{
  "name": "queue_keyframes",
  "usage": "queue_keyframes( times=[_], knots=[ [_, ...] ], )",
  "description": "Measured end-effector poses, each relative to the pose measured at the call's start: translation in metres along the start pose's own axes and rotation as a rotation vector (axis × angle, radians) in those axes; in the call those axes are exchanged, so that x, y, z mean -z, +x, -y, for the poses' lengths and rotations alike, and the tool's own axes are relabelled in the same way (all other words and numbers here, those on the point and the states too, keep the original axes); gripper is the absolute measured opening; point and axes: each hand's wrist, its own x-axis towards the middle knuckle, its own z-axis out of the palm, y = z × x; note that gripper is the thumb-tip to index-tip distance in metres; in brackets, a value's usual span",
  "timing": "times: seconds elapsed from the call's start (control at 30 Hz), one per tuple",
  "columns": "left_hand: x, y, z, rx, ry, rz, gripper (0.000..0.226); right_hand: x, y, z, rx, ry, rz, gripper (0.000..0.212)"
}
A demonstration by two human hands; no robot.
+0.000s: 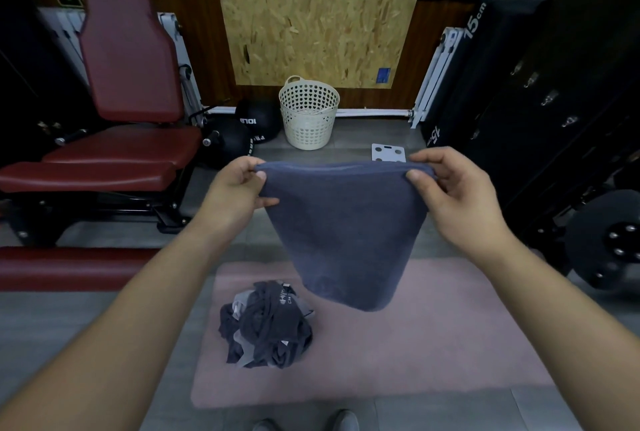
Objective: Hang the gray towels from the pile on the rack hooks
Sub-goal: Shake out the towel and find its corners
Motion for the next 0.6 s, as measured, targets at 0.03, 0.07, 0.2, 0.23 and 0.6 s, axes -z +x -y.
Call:
queue_keyframes(
  times=[0.03,0.07,0.2,0.23,0.6],
  knots=[
    [0.001,0.0,0.001,-0.027,0.06,0.038,0.013,0.001,0.0,-0.001,-0.004,0.003,-0.005,0.015],
    [0.002,-0.002,0.002,-0.057,0.148,0.089,0.013,0.001,0.0,-0.001,-0.009,0.003,-0.012,0.015],
    [0.0,-0.012,0.003,-0.121,0.634,0.235,0.084,-0.001,-0.001,-0.008,-0.081,0.059,-0.012,0.012],
    [-0.002,-0.012,0.003,-0.137,0.745,0.223,0.09,-0.002,-0.001,-0.01,-0.129,0.106,0.008,0.011],
    [-0.005,-0.007,0.022,0.208,0.383,0.573,0.035,0.006,-0.011,-0.027,-0.461,0.295,0.631,0.064]
  ],
)
